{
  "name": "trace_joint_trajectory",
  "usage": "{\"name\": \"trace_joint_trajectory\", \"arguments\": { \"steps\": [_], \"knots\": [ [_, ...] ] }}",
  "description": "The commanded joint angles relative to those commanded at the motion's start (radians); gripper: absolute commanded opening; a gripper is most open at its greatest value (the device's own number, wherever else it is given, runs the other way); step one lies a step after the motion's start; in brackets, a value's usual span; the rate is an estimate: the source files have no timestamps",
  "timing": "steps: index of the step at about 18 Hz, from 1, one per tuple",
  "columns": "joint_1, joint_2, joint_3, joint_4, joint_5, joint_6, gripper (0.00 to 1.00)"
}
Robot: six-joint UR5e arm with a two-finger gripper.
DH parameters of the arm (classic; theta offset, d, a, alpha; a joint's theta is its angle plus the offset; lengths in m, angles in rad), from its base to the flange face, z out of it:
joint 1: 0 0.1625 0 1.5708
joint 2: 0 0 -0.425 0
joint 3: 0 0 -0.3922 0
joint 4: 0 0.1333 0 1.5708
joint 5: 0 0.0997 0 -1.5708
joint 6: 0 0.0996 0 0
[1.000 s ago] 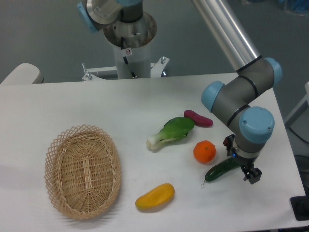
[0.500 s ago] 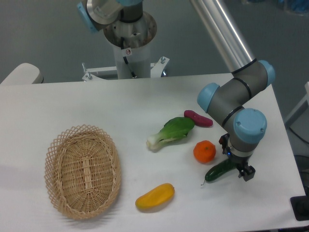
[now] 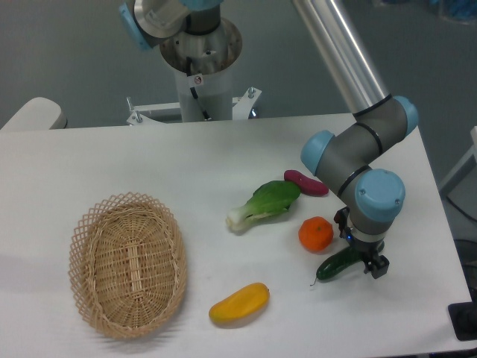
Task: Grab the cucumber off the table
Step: 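Close the gripper around the middle of the cucumber, then lift the held cucumber up and carry it toward the basket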
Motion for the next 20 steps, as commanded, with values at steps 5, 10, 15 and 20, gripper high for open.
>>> {"name": "trace_joint_trajectory", "arguments": {
  "steps": [5, 10, 15, 20],
  "knots": [
    [0.0, 0.0, 0.008, -0.005, 0.0, 0.011, 0.11],
    [0.002, 0.003, 0.024, -0.009, -0.002, 0.009, 0.05],
    [-0.029, 0.021, 0.119, -0.102, -0.002, -0.024, 0.04],
    [-0.077, 0.083, 0.137, -0.155, -0.047, -0.132, 0.04]
  ]
}}
